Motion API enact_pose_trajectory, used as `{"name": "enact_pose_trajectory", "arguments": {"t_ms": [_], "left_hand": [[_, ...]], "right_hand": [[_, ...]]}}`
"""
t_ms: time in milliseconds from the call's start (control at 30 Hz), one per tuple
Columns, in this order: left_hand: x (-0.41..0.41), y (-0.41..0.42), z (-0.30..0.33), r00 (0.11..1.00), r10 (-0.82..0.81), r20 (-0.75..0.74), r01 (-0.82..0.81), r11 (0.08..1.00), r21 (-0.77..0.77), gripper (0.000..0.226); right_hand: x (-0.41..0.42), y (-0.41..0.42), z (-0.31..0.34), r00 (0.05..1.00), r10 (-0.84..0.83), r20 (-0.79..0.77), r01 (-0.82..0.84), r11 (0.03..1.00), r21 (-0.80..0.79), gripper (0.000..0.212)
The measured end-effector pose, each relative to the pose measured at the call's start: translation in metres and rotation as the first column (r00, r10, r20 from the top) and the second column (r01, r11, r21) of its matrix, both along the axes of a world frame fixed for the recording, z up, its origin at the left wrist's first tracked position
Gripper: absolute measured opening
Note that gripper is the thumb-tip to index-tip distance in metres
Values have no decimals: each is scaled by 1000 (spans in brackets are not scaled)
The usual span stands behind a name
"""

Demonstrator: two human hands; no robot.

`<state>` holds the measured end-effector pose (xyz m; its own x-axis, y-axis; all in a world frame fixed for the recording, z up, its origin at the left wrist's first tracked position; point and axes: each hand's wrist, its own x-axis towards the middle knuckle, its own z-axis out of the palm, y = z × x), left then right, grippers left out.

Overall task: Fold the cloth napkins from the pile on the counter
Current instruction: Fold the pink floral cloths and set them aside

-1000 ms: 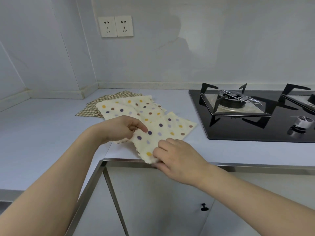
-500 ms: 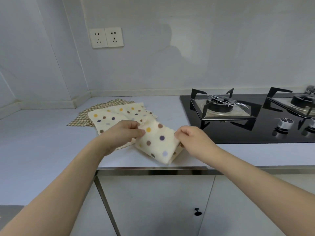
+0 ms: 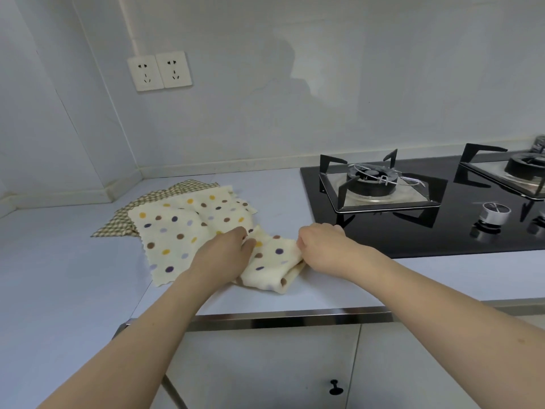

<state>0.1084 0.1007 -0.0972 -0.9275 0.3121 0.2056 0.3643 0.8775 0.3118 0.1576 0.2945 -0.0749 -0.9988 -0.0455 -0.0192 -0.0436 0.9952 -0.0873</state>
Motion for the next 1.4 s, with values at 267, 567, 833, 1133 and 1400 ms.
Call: {"name": "enact_pose_trajectory", "arguments": {"t_ms": [267, 567, 833, 1133, 1400], "left_hand": [[-6, 12, -1, 1000, -2, 1, 2, 962, -272, 28], [45, 4, 11, 922, 67, -382, -120, 986, -116, 38], [91, 36, -14, 833, -23, -552, -101, 976, -193, 32], [92, 53, -16, 870, 11, -493, -181, 937, -297, 13], [94, 49, -19, 903, 17, -429, -163, 938, -307, 33]], "right_hand": [[1, 2, -7, 991, 61, -119, -37, 980, 197, 10], [-7, 18, -16, 975, 168, -143, -168, 986, 10, 39], [-6, 15, -11, 991, 126, -54, -127, 992, -6, 33], [-4, 13, -9, 990, 139, -27, -137, 987, 84, 39], [-3, 11, -11, 991, 132, -5, -129, 979, 160, 40]]}}
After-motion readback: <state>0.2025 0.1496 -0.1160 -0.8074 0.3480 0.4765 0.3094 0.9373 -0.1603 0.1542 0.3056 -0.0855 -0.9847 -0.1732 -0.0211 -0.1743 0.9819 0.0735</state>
